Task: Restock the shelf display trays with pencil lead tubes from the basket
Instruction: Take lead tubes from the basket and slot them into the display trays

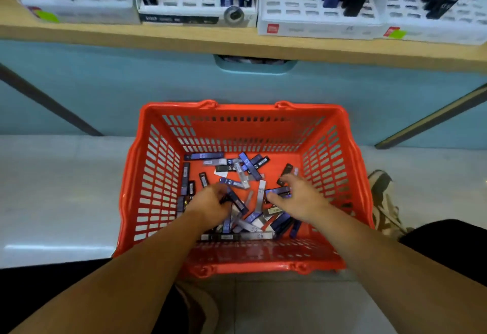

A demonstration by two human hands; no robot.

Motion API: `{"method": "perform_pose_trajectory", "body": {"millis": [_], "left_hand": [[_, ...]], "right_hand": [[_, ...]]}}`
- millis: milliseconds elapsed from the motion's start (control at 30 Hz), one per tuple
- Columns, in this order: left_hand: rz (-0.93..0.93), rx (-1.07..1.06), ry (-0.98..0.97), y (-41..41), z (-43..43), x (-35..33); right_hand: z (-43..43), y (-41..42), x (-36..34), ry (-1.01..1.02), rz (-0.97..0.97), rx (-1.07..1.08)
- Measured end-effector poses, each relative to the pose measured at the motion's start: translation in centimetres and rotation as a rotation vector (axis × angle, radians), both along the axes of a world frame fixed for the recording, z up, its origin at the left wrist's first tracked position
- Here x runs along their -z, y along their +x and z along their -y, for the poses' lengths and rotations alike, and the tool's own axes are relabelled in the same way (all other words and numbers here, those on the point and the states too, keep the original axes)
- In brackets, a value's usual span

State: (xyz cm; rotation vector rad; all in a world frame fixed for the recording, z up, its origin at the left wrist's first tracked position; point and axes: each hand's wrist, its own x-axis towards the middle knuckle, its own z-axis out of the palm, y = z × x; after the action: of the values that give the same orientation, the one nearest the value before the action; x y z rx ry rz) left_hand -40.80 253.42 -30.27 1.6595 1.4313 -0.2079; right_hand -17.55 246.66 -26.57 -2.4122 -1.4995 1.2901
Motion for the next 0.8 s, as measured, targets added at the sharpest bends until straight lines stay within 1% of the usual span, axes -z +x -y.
{"method": "perform_pose_trajectory", "body": {"millis": [67, 133, 200, 267, 300, 367, 467, 533, 600, 667, 733, 800], "left_hand": [[-0.061, -0.075, 0.0, -0.6, -0.4, 1.1], [-0.145, -0.149, 0.001, -1.2, -0.9, 2.1], [-0.236, -0.195, -0.024, -1.5, -1.2, 2.9], [-0.304, -0.213, -0.061, -1.7, -1.1, 3.4], [-0.332, -0.223, -0.069, -1.7, -0.9, 3.3], [-0.348, -0.256, -0.036, -1.7, -0.2, 3.4], [-0.258, -0.297, 0.076, -2.1, 0.1, 3.4], [-0.183, -0.324, 0.089, -2.4, -0.2, 2.9], [-0.203, -0.34, 0.064, -3.0, -0.2, 2.4], [-0.294, -0.32, -0.001, -3.5, 0.0, 2.3], [-0.357, -0.307, -0.074, -3.9, 0.6, 2.3], [-0.424, -0.251, -0.094, -3.9, 1.2, 2.2]], "right_hand": [[-0.6, 0.1, 2.5, -0.076, -0.011, 0.261], [-1.0, -0.2, 4.4, -0.193, -0.034, 0.538], [-1.1, -0.8, 5.6, -0.3, -0.081, 0.684], [-1.0, -1.5, 5.9, -0.352, -0.007, 0.71], [-0.9, -1.7, 6.3, -0.362, 0.0, 0.731], [-0.6, -2.2, 7.1, -0.29, -0.036, 0.781], [-0.4, -2.2, 7.7, -0.123, -0.044, 0.727], [-0.9, -2.2, 7.8, -0.051, -0.059, 0.724], [-1.4, -2.4, 8.1, -0.073, -0.067, 0.785], [-1.2, -2.8, 8.7, -0.181, -0.068, 0.823], [-0.6, -3.3, 9.0, -0.265, -0.136, 0.822], [-0.1, -3.8, 9.1, -0.272, -0.19, 0.824]]}}
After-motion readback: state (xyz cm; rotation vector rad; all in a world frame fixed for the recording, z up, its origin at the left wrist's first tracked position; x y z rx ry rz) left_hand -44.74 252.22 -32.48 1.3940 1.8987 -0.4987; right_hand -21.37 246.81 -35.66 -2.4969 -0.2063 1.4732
